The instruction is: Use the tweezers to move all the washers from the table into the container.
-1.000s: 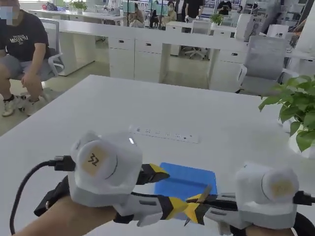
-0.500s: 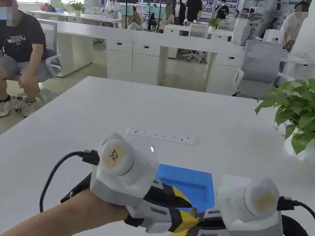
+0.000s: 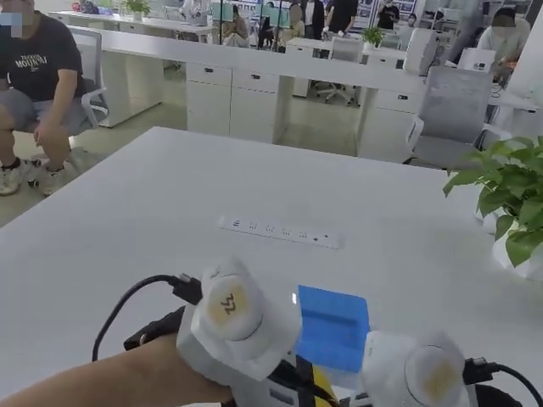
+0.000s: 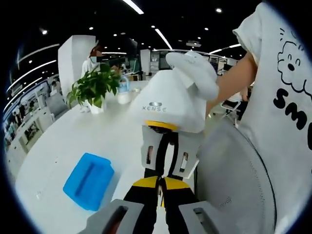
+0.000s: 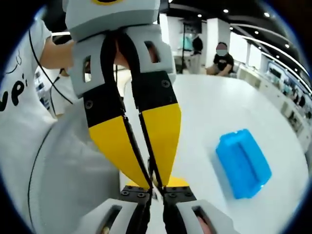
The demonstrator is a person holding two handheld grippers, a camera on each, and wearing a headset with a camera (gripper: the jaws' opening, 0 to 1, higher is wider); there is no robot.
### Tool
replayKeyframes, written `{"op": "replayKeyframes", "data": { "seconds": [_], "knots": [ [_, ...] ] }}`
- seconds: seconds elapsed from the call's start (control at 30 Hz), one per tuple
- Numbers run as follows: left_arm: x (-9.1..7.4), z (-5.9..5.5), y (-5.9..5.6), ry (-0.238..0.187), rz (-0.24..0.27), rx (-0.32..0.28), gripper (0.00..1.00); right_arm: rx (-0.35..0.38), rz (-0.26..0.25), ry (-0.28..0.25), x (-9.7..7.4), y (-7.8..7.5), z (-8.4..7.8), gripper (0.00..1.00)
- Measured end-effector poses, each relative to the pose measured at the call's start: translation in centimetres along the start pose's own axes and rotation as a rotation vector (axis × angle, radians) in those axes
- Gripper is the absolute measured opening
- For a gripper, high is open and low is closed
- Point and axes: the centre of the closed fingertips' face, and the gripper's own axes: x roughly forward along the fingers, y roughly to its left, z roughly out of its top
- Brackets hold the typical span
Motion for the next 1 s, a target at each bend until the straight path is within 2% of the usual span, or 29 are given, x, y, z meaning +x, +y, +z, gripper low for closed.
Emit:
{"op": "replayKeyframes", "data": {
  "seconds": [0.13, 0.2, 0.23, 0.3, 0.37, 0.4, 0.5, 0.57, 0.67, 0.73, 0.8, 0.9, 0.93, 1.0],
  "knots": [
    [0.6, -0.4, -0.2, 0.013, -0.005, 0.011, 0.00, -0.016, 0.007, 0.019, 0.2, 0.0, -0.8, 0.04],
    [0.8, -0.6, -0.2, 0.020, -0.002, 0.022, 0.00, -0.027, -0.002, 0.048, 0.4, -0.2, -1.4, 0.05],
    [1.1, -1.3, -0.1, 0.057, 0.007, 0.041, 0.00, -0.032, -0.005, 0.071, 0.4, -0.3, -1.9, 0.05],
    [1.6, -2.6, -0.1, 0.124, -0.005, 0.091, 0.00, -0.047, -0.006, 0.111, 0.8, -0.4, -2.8, 0.05],
    [2.0, -3.7, -0.1, 0.167, -0.011, 0.156, 0.00, -0.051, -0.006, 0.136, 1.3, -0.5, -3.6, 0.05],
    [2.2, -4.0, -0.1, 0.174, -0.009, 0.171, 0.00, -0.052, -0.007, 0.139, 1.5, -0.6, -3.7, 0.05],
    [3.0, -5.1, 0.1, 0.194, 0.000, 0.167, 0.00, -0.051, -0.021, 0.158, 2.3, -0.9, -4.6, 0.05],
    [3.5, -6.0, 0.3, 0.206, 0.005, 0.153, 0.00, -0.084, -0.040, 0.182, 2.9, -1.1, -5.2, 0.05],
    [4.1, -7.7, 0.6, 0.248, 0.015, 0.177, 0.00, -0.130, -0.056, 0.219, 3.7, -1.3, -5.9, 0.04],
    [4.5, -9.0, 0.5, 0.274, 0.002, 0.191, 0.00, -0.141, -0.054, 0.221, 4.2, -1.4, -6.2, 0.04],
    [4.9, -10.6, 0.2, 0.322, -0.034, 0.180, 0.00, -0.150, -0.040, 0.236, 4.7, -1.6, -6.6, 0.04],
    [5.3, -11.2, 0.1, 0.299, -0.037, 0.128, 0.00, -0.169, -0.035, 0.248, 5.1, -2.0, -7.0, 0.04],
    [5.4, -11.3, 0.1, 0.284, -0.030, 0.091, 0.00, -0.168, -0.033, 0.248, 5.2, -2.2, -7.1, 0.04],
    [5.2, -11.7, 0.8, 0.267, 0.005, 0.054, 0.00, -0.156, -0.024, 0.252, 5.2, -2.3, -7.3, 0.04]
  ]
}}
